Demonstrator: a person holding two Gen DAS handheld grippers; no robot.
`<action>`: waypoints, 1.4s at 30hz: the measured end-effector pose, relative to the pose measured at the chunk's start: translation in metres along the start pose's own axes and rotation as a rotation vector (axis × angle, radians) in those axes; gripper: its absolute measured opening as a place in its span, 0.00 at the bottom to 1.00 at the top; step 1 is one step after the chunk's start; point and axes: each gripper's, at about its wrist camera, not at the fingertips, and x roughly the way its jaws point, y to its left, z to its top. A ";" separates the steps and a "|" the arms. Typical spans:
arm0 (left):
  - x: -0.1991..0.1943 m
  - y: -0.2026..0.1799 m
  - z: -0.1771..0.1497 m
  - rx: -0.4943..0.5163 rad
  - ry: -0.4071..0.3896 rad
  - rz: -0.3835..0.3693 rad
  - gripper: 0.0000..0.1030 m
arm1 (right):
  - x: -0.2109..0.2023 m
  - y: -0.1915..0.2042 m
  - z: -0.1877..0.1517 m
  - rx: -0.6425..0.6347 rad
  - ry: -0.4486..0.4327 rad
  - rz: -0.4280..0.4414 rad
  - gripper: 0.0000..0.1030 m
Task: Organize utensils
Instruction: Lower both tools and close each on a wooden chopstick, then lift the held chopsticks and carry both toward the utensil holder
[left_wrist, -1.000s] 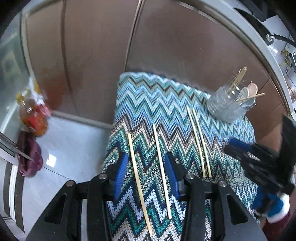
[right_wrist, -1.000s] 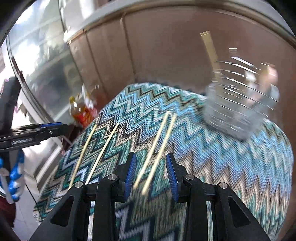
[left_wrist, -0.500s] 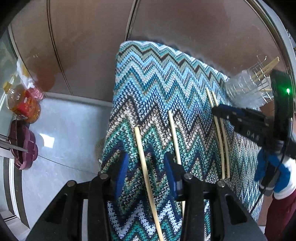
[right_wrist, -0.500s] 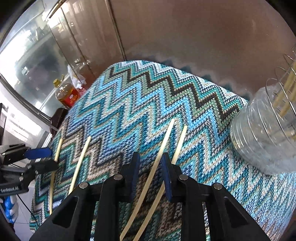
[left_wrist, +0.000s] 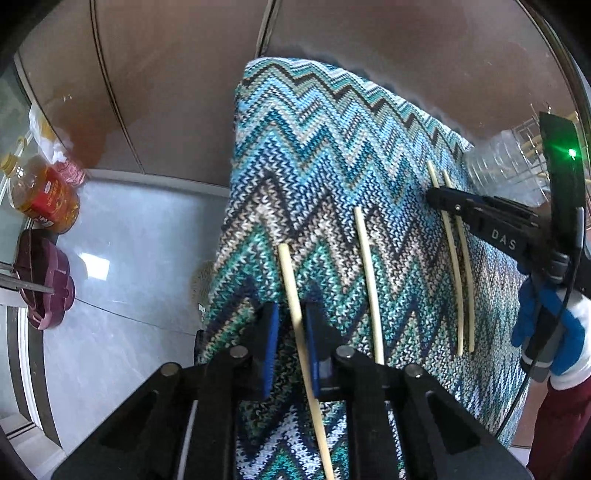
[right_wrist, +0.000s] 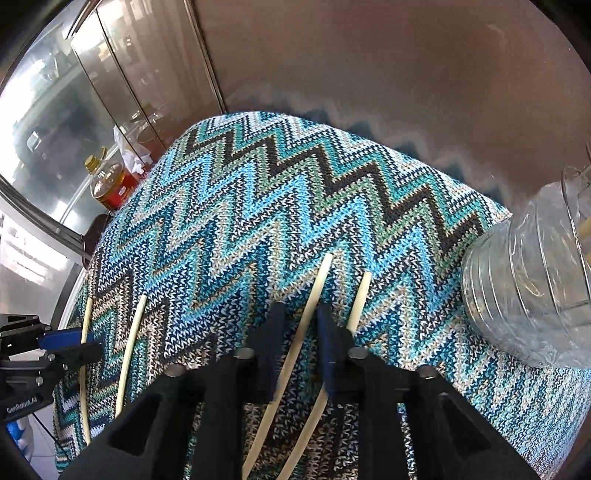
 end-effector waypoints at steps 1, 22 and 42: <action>0.000 0.000 0.000 -0.003 0.000 0.000 0.12 | -0.001 0.001 0.000 0.003 -0.003 0.007 0.08; -0.087 -0.027 -0.050 0.012 -0.283 0.056 0.06 | -0.140 0.024 -0.084 -0.035 -0.271 0.119 0.06; -0.199 -0.102 -0.155 0.164 -0.726 0.165 0.04 | -0.238 0.036 -0.195 -0.010 -0.498 0.065 0.05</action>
